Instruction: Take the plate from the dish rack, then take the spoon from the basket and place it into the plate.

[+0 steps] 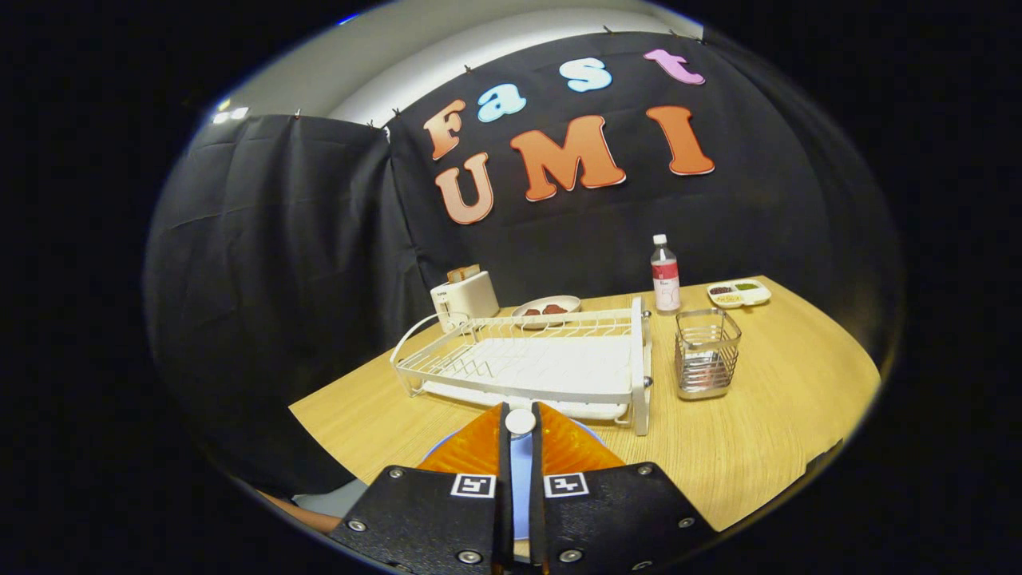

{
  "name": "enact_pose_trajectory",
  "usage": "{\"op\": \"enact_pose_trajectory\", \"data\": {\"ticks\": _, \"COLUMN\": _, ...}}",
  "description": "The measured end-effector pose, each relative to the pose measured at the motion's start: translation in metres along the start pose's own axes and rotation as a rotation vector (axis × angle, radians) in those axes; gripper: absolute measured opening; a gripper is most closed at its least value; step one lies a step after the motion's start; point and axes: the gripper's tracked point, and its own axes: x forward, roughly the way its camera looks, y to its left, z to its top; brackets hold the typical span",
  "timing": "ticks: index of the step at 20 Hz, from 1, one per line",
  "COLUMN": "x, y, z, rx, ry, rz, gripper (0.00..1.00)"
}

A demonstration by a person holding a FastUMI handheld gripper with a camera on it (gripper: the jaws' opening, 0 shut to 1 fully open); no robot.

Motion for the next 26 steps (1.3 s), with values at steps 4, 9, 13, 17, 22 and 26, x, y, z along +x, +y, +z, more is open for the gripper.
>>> {"op": "enact_pose_trajectory", "data": {"ticks": 4, "x": 0.004, "y": -0.004, "z": -0.019, "rx": 0.04, "ry": 0.05, "rz": -0.002, "gripper": 0.08}}
{"op": "enact_pose_trajectory", "data": {"ticks": 9, "x": 0.003, "y": -0.011, "z": -0.037, "rx": 0.08, "ry": 0.121, "rz": 0.006, "gripper": 0.12}}
{"op": "enact_pose_trajectory", "data": {"ticks": 13, "x": 0.002, "y": -0.012, "z": -0.048, "rx": 0.043, "ry": 0.169, "rz": 0.004, "gripper": 0.16}}
{"op": "enact_pose_trajectory", "data": {"ticks": 17, "x": 0.003, "y": -0.005, "z": -0.045, "rx": 0.027, "ry": 0.17, "rz": 0.034, "gripper": 0.19}}
{"op": "enact_pose_trajectory", "data": {"ticks": 22, "x": 0.001, "y": 0.007, "z": -0.012, "rx": -0.043, "ry": 0.075, "rz": 0.044, "gripper": 0.31}}
{"op": "enact_pose_trajectory", "data": {"ticks": 26, "x": -0.004, "y": 0.012, "z": 0.036, "rx": -0.095, "ry": -0.066, "rz": 0.02, "gripper": 0.47}}
